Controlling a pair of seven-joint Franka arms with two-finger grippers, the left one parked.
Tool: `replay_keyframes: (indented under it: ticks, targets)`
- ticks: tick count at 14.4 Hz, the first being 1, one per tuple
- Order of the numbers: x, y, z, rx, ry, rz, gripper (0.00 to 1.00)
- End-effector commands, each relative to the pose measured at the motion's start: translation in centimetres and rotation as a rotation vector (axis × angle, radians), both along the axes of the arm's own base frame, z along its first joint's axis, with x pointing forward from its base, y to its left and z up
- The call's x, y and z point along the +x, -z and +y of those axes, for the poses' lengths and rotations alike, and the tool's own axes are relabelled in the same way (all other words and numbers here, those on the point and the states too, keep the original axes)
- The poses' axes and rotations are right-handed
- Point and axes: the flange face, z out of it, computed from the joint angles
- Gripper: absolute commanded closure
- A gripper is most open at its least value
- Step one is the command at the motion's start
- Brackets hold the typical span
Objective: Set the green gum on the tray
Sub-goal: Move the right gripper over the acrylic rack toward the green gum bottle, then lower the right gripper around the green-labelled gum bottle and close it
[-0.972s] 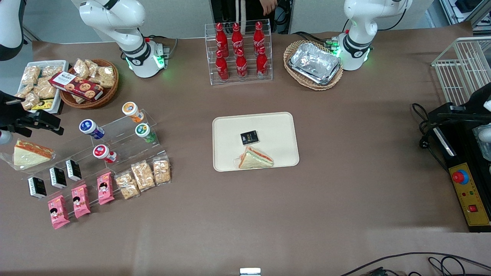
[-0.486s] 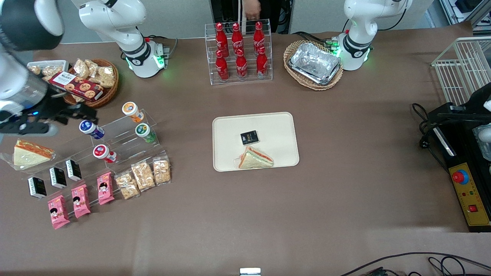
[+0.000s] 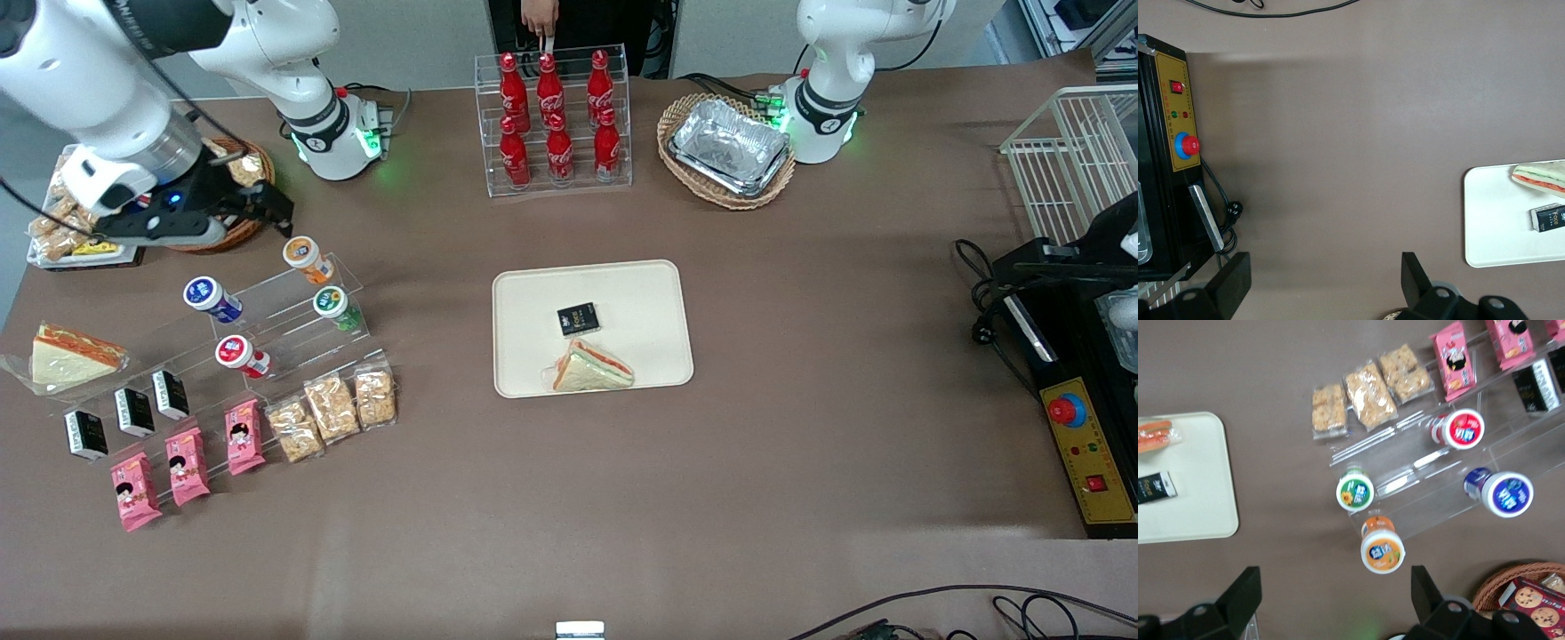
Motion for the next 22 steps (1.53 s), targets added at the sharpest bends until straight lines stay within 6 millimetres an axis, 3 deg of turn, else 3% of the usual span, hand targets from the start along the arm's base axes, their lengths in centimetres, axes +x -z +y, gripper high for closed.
replay_keyframes:
  ticks: [1, 4, 6, 13, 17, 22]
  targets:
    - [-2.3, 1.5, -0.3, 0.018, 0.013, -0.023, 0.00]
    - [-1.8, 2.4, -0.2, 0.020, 0.013, -0.032, 0.00]
    - [-1.8, 4.2, -0.2, 0.021, 0.010, -0.039, 0.00]
    - [-0.4, 13.9, -0.1, 0.008, 0.012, -0.011, 0.00]
    - [0.6, 17.7, -0.1, 0.001, 0.017, -0.002, 0.00]
    - [-0.1, 22.5, -0.4, -0.003, 0.022, -0.009, 0.00]
